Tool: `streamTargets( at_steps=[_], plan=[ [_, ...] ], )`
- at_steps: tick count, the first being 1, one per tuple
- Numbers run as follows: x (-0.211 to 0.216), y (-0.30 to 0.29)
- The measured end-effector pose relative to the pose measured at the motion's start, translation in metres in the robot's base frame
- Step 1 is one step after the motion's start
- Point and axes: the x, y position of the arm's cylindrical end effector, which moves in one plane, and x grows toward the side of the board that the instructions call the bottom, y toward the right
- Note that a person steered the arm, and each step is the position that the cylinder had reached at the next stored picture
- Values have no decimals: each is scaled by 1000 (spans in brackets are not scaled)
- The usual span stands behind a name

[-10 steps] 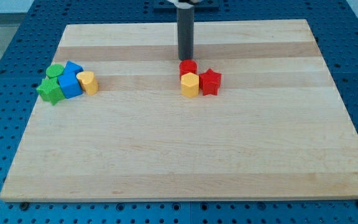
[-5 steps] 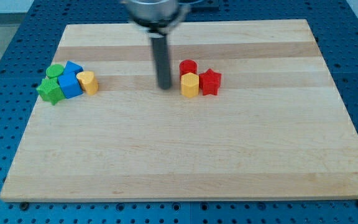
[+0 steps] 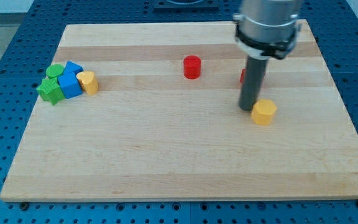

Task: Slide the yellow hexagon to the center right

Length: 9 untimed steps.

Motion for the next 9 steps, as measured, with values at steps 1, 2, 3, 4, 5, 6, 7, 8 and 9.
streamTargets(
  at_steps=[1,2,3,4,5,6,7,8,9],
  plan=[
    [2,-34],
    [40,-74],
    [72,-38],
    [47,24],
    [6,63],
    [2,79],
    [6,79],
    [20,54],
    [12,18]
  ],
)
